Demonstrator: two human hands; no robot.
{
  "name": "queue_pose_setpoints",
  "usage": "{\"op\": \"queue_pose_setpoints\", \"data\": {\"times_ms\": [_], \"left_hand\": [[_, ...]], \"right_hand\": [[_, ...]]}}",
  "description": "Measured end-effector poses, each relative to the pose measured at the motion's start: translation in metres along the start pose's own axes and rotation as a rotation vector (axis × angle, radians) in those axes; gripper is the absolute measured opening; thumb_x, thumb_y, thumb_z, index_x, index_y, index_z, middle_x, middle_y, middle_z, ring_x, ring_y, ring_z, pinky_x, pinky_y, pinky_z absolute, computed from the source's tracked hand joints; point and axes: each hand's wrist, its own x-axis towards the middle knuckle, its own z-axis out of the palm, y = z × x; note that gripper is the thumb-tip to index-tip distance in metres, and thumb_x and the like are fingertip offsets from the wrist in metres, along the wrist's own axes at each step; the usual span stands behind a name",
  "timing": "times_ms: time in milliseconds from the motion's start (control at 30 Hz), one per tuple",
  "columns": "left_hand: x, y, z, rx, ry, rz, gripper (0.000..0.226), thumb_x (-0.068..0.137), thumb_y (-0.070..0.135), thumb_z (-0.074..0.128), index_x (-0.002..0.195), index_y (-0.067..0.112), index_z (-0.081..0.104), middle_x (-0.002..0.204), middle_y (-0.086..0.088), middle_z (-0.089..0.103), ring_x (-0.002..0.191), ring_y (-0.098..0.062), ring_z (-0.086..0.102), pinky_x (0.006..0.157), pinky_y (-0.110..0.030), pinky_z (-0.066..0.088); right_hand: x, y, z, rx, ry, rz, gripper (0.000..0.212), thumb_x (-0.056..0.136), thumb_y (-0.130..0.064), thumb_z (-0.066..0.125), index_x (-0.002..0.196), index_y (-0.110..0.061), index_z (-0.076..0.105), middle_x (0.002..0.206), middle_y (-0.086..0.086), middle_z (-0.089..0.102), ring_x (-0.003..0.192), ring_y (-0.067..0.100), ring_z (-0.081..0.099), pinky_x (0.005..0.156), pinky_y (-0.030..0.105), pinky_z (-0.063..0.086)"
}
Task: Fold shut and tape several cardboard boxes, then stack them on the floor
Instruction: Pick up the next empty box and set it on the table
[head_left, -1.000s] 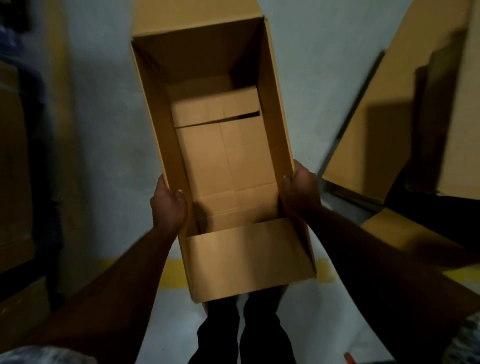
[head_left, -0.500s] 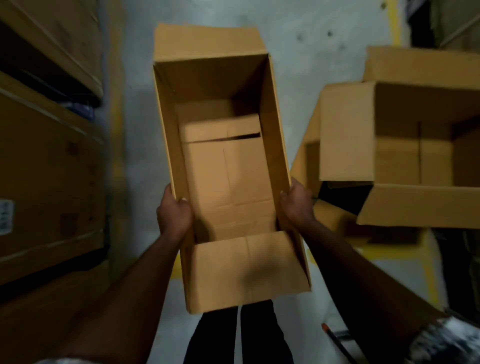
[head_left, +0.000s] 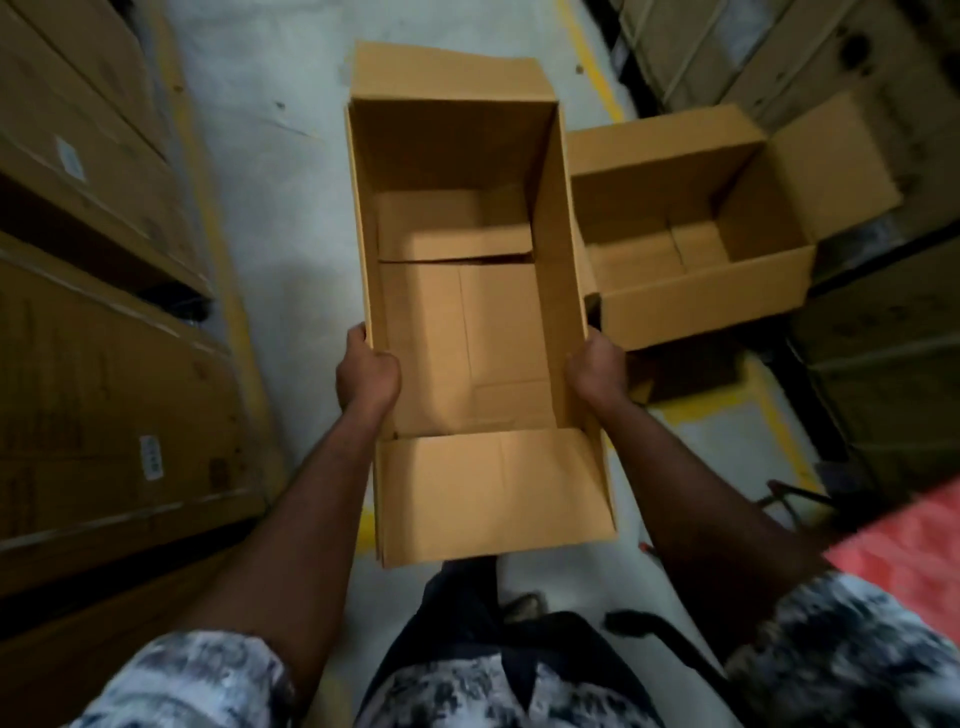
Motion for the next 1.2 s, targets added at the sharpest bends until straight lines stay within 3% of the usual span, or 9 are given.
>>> {"op": "queue_pose_setpoints", "data": {"times_ms": [233,367,567,767,933,1000,1133,1200], "left_hand": [[-0.078,0.048,0.013,0.088,-0.084,0.202,0.045,0.099,0.013,0.047,0.144,0.019,0.046,0.132,-0.014,0.062,0.113,-0.037,0.061,0.096,-0.050,0.054],[-0.136,0.075,0.015,0.147,-0.167,0.319,0.043,0.097,0.018,0.048,0.140,0.017,0.047,0.128,-0.015,0.063,0.110,-0.037,0.062,0.096,-0.051,0.054],[-0.216,0.119,0.027,0.223,-0.292,0.485,0.048,0.097,0.020,0.048,0.143,0.010,0.041,0.136,-0.021,0.057,0.120,-0.041,0.057,0.101,-0.048,0.049],[-0.302,0.151,0.068,0.231,-0.450,0.662,0.048,0.097,0.023,0.053,0.142,0.010,0.042,0.136,-0.020,0.056,0.120,-0.041,0.056,0.100,-0.050,0.049],[-0.363,0.168,0.116,0.243,-0.598,0.820,0.049,0.097,0.017,0.056,0.145,0.013,0.047,0.134,-0.012,0.060,0.121,-0.035,0.057,0.092,-0.040,0.045],[-0.382,0.174,0.137,0.269,-0.670,0.842,0.048,0.098,0.014,0.056,0.145,0.013,0.048,0.133,-0.013,0.060,0.120,-0.036,0.058,0.093,-0.040,0.046],[-0.410,0.186,0.180,0.320,-0.799,0.861,0.042,0.098,0.012,0.057,0.140,0.007,0.052,0.131,-0.019,0.061,0.117,-0.038,0.060,0.090,-0.037,0.049],[-0.420,0.188,0.197,0.358,-0.854,0.864,0.040,0.098,0.014,0.056,0.138,0.008,0.054,0.128,-0.018,0.063,0.115,-0.038,0.061,0.096,-0.042,0.052]], "right_hand": [[-0.061,0.063,-0.074,0.110,0.128,0.110,0.034,0.097,-0.008,0.056,0.131,-0.008,0.060,0.128,0.017,0.063,0.118,0.034,0.060,0.090,0.034,0.049],[-0.110,0.105,-0.119,0.159,0.182,0.151,0.037,0.096,-0.007,0.058,0.133,-0.009,0.060,0.129,0.015,0.063,0.119,0.032,0.060,0.083,0.027,0.043],[-0.172,0.159,-0.184,0.216,0.294,0.201,0.037,0.090,-0.008,0.059,0.127,-0.007,0.063,0.127,0.018,0.064,0.116,0.035,0.062,0.087,0.034,0.051],[-0.224,0.227,-0.242,0.234,0.478,0.336,0.035,0.092,-0.009,0.059,0.127,-0.004,0.062,0.125,0.019,0.065,0.113,0.036,0.063,0.078,0.029,0.046],[-0.257,0.281,-0.268,0.303,0.584,0.493,0.034,0.093,-0.009,0.058,0.126,-0.004,0.062,0.124,0.019,0.065,0.112,0.036,0.063,0.078,0.030,0.048],[-0.267,0.302,-0.274,0.335,0.612,0.542,0.032,0.092,-0.009,0.058,0.123,-0.005,0.063,0.121,0.018,0.067,0.109,0.036,0.065,0.080,0.033,0.053],[-0.285,0.340,-0.283,0.385,0.661,0.639,0.030,0.092,-0.008,0.058,0.121,-0.003,0.063,0.117,0.019,0.067,0.104,0.036,0.066,0.074,0.035,0.052],[-0.292,0.358,-0.286,0.397,0.675,0.689,0.030,0.091,-0.009,0.058,0.121,-0.003,0.063,0.118,0.020,0.068,0.105,0.036,0.066,0.074,0.033,0.051]]}}
